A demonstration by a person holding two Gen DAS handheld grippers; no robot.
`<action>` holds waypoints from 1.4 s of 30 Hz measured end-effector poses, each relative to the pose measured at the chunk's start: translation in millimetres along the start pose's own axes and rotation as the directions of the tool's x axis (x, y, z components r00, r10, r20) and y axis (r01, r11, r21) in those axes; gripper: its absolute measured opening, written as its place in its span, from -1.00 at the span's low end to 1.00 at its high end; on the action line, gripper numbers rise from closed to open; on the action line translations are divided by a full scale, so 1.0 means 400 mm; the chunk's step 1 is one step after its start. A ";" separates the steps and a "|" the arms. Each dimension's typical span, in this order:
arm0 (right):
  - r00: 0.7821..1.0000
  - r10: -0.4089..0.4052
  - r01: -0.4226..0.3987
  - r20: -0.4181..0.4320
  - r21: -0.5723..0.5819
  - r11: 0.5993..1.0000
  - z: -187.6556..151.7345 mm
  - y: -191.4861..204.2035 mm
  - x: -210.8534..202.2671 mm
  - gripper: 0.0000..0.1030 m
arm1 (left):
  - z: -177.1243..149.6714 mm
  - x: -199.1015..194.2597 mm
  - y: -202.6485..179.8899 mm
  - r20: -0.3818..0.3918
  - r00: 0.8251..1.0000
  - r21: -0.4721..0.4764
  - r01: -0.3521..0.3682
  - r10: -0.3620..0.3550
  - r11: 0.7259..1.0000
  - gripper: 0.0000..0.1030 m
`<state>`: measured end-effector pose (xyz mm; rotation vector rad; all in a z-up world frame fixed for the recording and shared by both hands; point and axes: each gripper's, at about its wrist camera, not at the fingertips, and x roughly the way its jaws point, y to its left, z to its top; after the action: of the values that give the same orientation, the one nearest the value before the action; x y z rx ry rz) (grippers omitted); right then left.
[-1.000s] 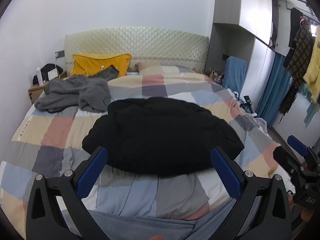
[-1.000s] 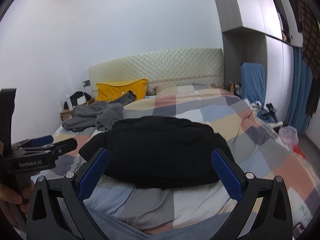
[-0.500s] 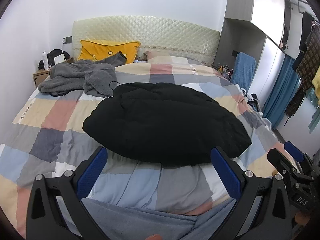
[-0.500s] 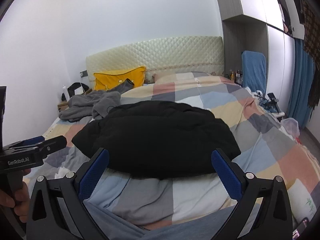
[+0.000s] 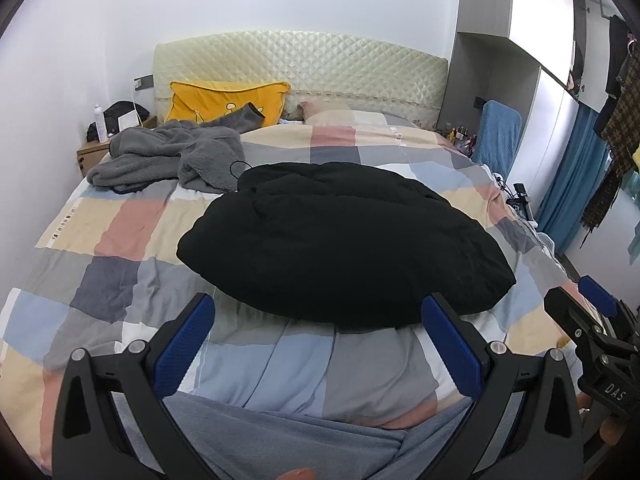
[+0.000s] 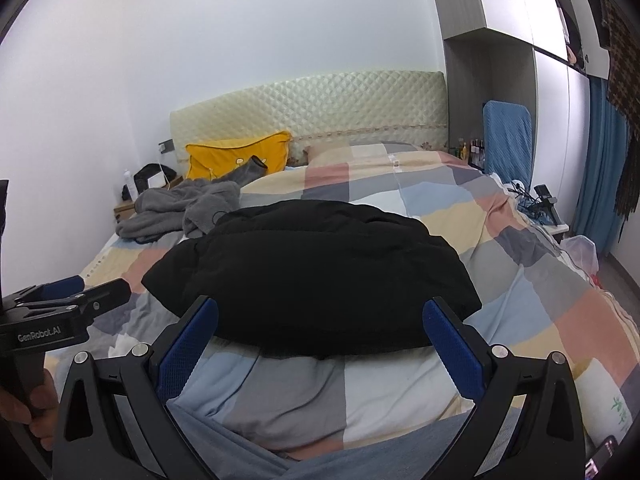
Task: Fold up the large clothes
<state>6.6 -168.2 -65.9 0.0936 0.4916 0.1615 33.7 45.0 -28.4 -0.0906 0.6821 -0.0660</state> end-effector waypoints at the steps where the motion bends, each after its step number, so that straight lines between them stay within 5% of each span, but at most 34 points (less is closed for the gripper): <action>1: 1.000 0.000 0.000 0.001 0.001 1.000 0.000 0.000 0.000 1.00 | -0.001 -0.002 0.001 0.002 1.000 0.000 -0.005 0.005 1.000 0.99; 42: 0.999 -0.028 0.028 0.039 0.011 1.000 0.018 -0.002 -0.052 1.00 | 0.003 -0.026 -0.026 0.006 1.000 0.040 0.019 -0.019 0.999 0.99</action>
<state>-7.9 -173.1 -50.2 0.1000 0.4547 0.1294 26.1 35.7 -19.8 -0.0590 0.6730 -0.0971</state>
